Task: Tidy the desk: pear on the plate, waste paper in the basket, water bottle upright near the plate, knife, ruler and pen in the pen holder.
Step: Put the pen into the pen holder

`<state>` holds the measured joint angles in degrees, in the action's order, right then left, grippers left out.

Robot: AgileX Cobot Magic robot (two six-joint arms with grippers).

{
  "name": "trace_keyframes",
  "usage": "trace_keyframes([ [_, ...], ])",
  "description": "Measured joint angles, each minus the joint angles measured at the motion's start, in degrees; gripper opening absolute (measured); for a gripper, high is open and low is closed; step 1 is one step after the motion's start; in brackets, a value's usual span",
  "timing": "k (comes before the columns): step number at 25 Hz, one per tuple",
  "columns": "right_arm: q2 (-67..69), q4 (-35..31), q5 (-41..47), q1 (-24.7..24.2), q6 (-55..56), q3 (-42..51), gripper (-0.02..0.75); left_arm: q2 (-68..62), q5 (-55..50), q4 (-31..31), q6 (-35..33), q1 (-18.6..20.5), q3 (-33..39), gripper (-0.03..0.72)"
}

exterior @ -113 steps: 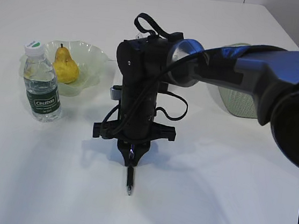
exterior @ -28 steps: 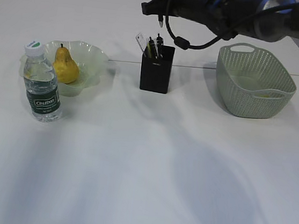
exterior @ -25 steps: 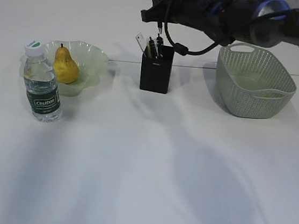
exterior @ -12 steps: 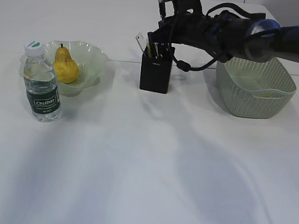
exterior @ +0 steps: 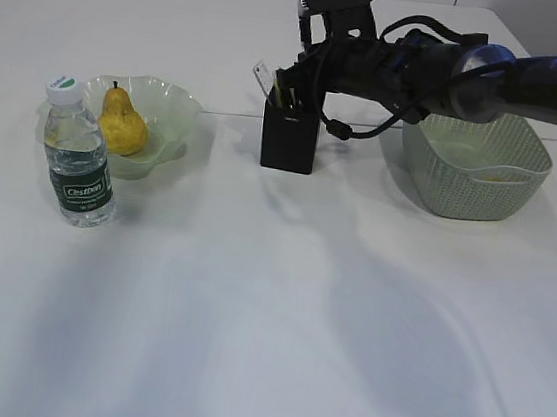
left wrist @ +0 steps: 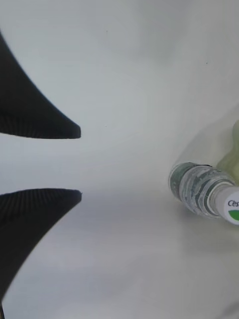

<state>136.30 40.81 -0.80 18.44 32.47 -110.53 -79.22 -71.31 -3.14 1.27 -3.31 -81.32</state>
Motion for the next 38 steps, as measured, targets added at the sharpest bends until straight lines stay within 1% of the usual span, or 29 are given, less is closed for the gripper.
trace_keyframes([
  [12,0.0,0.0,3.3,0.0,0.6,0.0,0.103,0.0,0.0,0.0,0.0,0.0,0.0,0.239],
  [21,0.0,0.0,3.4,0.3,3.5,0.0,0.108,0.0,0.0,-0.2,0.0,0.0,0.0,0.239],
  [31,0.0,0.0,3.9,1.1,3.9,0.0,0.125,0.0,0.0,-0.2,0.0,0.0,0.0,0.239],
  [34,0.0,0.0,4.6,1.1,5.4,0.0,0.165,0.0,0.0,-0.3,0.0,0.0,0.0,0.239],
  [38,0.4,0.0,6.4,1.1,6.4,0.0,0.290,0.0,0.0,-0.7,0.0,0.0,0.0,0.239],
])
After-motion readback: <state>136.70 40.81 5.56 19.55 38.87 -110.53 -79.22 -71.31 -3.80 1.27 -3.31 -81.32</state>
